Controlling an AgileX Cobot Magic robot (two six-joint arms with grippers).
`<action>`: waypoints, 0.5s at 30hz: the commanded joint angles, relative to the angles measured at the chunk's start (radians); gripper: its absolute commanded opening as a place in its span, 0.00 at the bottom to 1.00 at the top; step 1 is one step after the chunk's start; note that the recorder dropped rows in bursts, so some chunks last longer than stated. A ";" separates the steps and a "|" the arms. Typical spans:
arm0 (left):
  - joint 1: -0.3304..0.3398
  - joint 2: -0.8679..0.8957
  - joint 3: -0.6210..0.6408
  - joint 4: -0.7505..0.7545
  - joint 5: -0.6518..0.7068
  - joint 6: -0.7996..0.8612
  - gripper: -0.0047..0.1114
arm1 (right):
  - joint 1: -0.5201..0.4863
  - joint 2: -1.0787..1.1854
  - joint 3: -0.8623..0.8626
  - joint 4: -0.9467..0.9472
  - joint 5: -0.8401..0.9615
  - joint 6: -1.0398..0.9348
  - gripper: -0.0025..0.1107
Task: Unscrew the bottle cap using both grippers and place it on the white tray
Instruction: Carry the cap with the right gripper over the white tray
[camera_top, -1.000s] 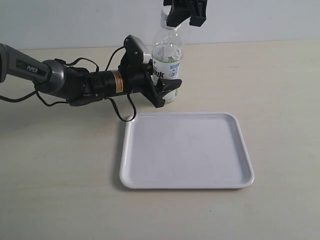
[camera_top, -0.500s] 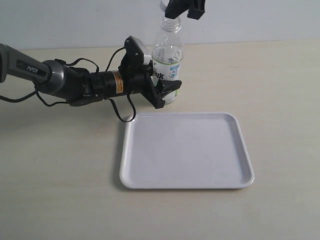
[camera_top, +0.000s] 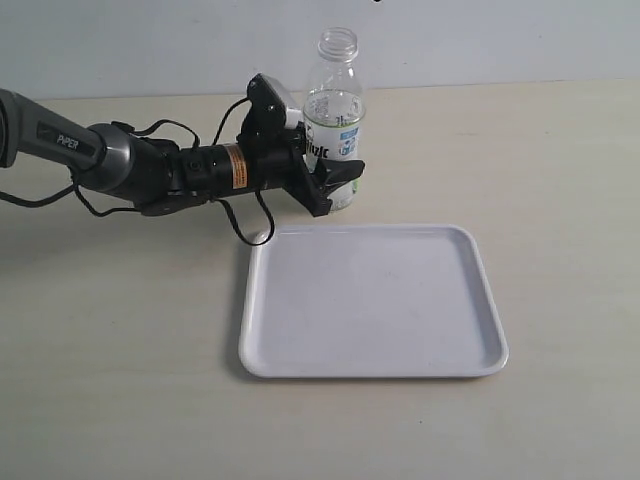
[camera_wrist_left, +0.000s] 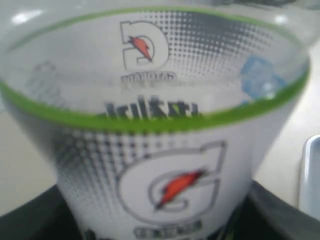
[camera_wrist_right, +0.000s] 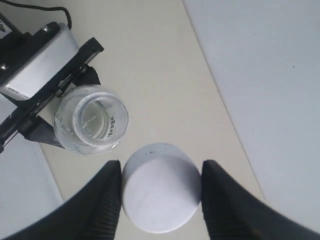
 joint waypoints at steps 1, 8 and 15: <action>0.000 -0.004 0.000 -0.063 -0.023 -0.039 0.04 | -0.035 -0.046 -0.001 0.047 0.002 0.089 0.02; 0.002 0.037 -0.046 -0.032 -0.044 -0.146 0.04 | -0.037 -0.134 0.208 0.069 0.002 0.140 0.02; 0.002 0.039 -0.046 -0.031 -0.019 -0.093 0.04 | -0.037 -0.221 0.498 0.126 0.002 0.156 0.02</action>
